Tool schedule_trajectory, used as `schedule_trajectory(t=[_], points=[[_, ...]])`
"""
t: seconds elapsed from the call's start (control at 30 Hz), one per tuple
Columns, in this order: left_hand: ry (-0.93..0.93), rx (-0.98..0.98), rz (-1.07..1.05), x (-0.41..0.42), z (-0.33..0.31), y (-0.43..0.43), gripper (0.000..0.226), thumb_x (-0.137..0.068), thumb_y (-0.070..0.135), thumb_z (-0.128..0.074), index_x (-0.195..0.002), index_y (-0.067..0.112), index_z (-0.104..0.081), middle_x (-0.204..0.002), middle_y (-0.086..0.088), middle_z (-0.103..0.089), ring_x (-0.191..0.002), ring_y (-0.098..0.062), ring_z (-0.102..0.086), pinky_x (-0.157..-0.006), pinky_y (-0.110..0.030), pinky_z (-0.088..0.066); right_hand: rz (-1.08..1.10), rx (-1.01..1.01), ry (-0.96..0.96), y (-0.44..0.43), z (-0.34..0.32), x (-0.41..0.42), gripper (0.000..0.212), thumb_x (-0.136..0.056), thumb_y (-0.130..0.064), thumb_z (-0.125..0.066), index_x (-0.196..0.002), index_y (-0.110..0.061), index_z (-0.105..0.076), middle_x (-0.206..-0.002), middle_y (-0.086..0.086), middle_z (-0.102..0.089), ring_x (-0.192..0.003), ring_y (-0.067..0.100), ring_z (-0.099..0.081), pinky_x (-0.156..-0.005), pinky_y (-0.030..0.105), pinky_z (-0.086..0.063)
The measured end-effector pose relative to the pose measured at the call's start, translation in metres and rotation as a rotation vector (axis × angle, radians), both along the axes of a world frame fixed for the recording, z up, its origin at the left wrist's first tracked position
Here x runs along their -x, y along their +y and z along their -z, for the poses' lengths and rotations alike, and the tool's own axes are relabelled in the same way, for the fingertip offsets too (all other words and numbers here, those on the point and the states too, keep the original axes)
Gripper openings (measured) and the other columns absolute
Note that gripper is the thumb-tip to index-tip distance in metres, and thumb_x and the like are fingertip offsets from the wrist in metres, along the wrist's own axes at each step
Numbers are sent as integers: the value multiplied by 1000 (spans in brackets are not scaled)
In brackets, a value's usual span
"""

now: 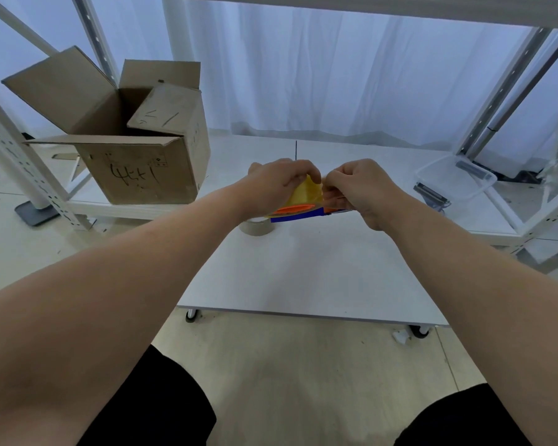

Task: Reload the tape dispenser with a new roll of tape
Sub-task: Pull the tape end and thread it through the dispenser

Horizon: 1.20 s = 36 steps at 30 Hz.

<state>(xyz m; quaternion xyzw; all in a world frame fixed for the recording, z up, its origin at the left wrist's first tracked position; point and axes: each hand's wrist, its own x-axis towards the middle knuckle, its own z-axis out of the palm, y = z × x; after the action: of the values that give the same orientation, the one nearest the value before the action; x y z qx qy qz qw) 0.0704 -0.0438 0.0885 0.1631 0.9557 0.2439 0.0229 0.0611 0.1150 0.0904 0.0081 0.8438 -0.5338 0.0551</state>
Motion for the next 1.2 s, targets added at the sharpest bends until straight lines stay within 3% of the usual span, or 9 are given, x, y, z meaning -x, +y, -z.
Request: schedule_trajectory(t=[0.1,0.27,0.37,0.5,0.7,0.77,0.87,1.03,1.2], points=[[0,3,-40,2,2,-1,38,-102,21,-21,-125,33,-49,-125,0,-53,-100,-16,-44,-97,-38,-34,-8,55,-48,1,-2,-1,10,-91,-17,-58,-85,-9,-61,-89,12,-70,-88,26,-71,-78,36,-60],[42,-31,-83,2,0,3,38,-102,20,-21,-123,32,-51,-123,3,-56,-97,-14,-46,-98,-42,-39,-68,-98,-62,-2,6,-4,40,-81,-37,-70,-106,-9,-58,-100,6,-68,-90,20,-68,-67,28,-58],[58,-35,-95,4,0,5,36,-102,21,-22,-122,32,-50,-123,2,-56,-95,-13,-44,-99,-43,-39,18,-42,-2,-7,6,-5,40,-81,-40,-70,-105,-11,-58,-105,7,-66,-93,23,-68,-65,26,-56],[107,16,-96,5,0,6,34,-102,23,-20,-122,31,-47,-122,0,-55,-94,-12,-43,-93,-35,-31,94,33,-7,-9,4,-3,27,-83,-30,-70,-98,-9,-61,-106,10,-66,-94,25,-67,-72,31,-59],[80,9,-67,2,-2,8,30,-102,28,-23,-124,27,-44,-123,-1,-52,-99,-16,-46,-92,-35,-30,122,0,37,-10,-2,-1,9,-83,-15,-70,-85,-7,-65,-98,12,-64,-95,28,-67,-82,37,-59],[36,-33,-38,-1,-3,5,32,-98,43,-34,-124,27,-40,-117,2,-51,-99,-19,-49,-90,-34,-34,98,-34,55,-8,-5,0,10,-81,-12,-71,-74,-10,-64,-94,13,-67,-87,27,-68,-76,38,-60],[25,-6,1,-6,-4,2,55,-87,51,-54,-128,23,-31,-106,3,-47,-92,-19,-46,-82,-30,-34,34,-146,51,-4,-8,-1,13,-82,-12,-69,-71,-13,-62,-82,9,-65,-76,22,-65,-56,30,-57],[96,164,80,-1,1,-2,61,-85,51,-57,-136,24,-36,-127,0,-51,-107,-22,-48,-92,-30,-26,-23,-121,-28,2,-2,-1,5,-81,-4,-67,-82,1,-66,-82,20,-70,-77,29,-72,-67,32,-61],[91,122,66,0,5,-9,52,-86,50,-57,-130,25,-43,-127,1,-51,-96,-12,-38,-88,-27,-25,-32,-14,-74,6,-1,2,6,-81,-2,-67,-76,-1,-64,-79,20,-69,-72,27,-71,-68,31,-61]])
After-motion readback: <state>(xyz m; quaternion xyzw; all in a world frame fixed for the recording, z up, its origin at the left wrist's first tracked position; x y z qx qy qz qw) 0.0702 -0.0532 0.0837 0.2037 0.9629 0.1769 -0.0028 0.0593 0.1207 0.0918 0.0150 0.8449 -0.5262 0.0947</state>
